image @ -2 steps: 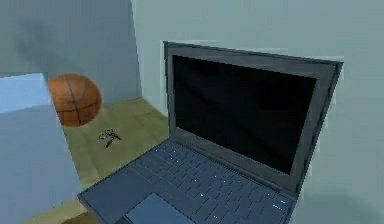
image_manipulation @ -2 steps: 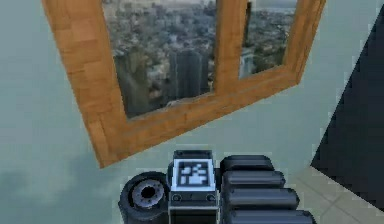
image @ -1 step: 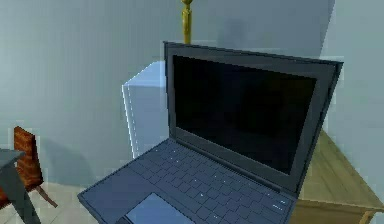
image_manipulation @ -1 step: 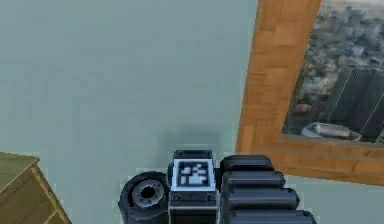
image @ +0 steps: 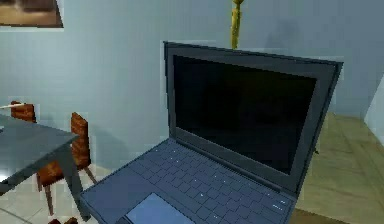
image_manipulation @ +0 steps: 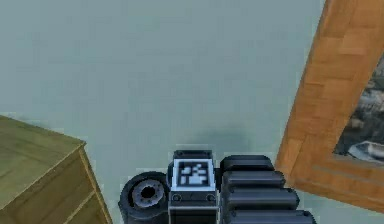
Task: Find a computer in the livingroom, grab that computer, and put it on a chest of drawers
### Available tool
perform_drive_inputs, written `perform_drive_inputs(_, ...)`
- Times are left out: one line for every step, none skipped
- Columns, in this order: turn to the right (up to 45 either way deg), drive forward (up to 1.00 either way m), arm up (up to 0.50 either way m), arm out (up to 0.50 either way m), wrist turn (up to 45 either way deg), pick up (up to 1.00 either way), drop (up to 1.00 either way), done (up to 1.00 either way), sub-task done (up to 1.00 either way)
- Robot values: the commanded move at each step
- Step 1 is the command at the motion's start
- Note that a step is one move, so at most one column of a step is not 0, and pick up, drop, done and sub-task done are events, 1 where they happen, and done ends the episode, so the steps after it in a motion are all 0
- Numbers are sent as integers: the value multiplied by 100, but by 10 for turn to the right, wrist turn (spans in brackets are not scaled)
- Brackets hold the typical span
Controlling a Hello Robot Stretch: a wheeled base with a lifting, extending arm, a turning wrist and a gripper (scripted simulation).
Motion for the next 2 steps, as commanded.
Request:
perform_drive_inputs(-30,0,0,0,0,0,0,0,0)
perform_drive_inputs(450,0,0,0,0,0,0,0,0)
